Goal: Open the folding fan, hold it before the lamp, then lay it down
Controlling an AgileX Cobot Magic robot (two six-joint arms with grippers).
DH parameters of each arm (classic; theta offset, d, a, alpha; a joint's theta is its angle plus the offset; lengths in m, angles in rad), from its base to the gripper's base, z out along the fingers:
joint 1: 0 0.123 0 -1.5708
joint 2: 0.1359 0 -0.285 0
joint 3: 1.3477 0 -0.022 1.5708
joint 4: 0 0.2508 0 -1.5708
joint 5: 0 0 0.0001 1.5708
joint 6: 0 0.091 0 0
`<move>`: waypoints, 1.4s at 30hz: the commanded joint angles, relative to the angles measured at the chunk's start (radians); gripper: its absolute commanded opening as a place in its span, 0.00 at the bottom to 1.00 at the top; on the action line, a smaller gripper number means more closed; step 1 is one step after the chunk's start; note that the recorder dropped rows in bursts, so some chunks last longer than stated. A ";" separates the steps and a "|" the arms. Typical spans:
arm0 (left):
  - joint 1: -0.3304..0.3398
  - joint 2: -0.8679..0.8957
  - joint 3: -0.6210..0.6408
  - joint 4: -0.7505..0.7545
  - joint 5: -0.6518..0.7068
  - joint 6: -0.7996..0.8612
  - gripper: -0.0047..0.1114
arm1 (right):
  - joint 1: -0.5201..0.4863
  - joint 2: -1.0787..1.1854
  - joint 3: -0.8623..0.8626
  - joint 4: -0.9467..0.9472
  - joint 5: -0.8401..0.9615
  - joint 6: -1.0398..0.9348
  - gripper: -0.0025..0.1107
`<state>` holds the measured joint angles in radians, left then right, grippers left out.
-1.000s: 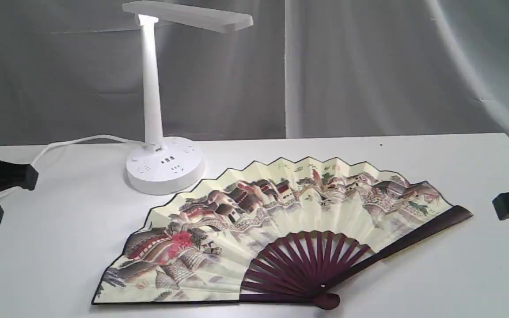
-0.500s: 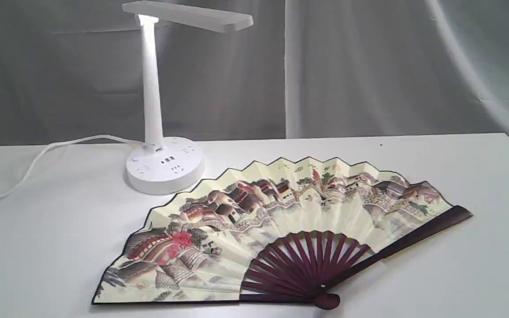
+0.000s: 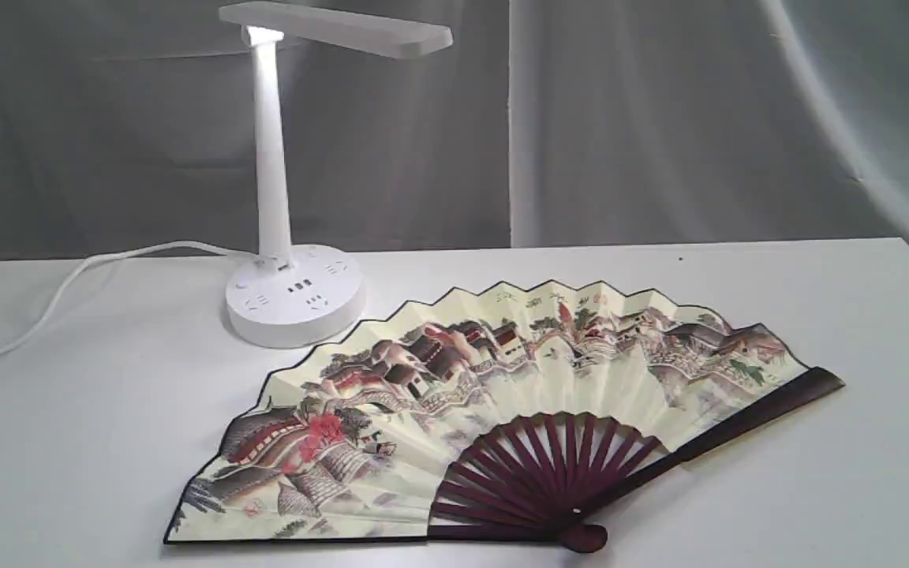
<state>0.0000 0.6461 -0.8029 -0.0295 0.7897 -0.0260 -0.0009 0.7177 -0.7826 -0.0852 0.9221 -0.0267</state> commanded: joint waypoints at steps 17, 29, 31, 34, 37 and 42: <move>0.000 -0.645 0.202 0.029 -0.036 0.003 0.04 | 0.001 -0.632 0.104 -0.108 0.040 0.003 0.02; 0.001 -0.646 0.303 0.010 -0.088 0.002 0.04 | 0.001 -0.718 0.233 -0.117 -0.095 0.037 0.02; 0.001 -0.646 0.324 0.014 -0.126 0.002 0.04 | 0.001 -0.718 0.275 -0.115 -0.190 0.041 0.02; 0.001 -0.646 0.343 0.014 -0.199 -0.033 0.04 | 0.001 -0.718 0.343 -0.070 -0.302 0.061 0.02; 0.001 -0.646 0.392 0.014 -0.321 -0.053 0.04 | 0.001 -0.718 0.412 -0.060 -0.430 0.061 0.02; 0.001 -0.646 0.488 0.014 -0.436 -0.052 0.04 | 0.001 -0.718 0.555 -0.060 -0.628 0.061 0.02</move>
<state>0.0000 0.0013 -0.3463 -0.0085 0.3986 -0.0651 0.0000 0.0033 -0.2624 -0.1541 0.3603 0.0283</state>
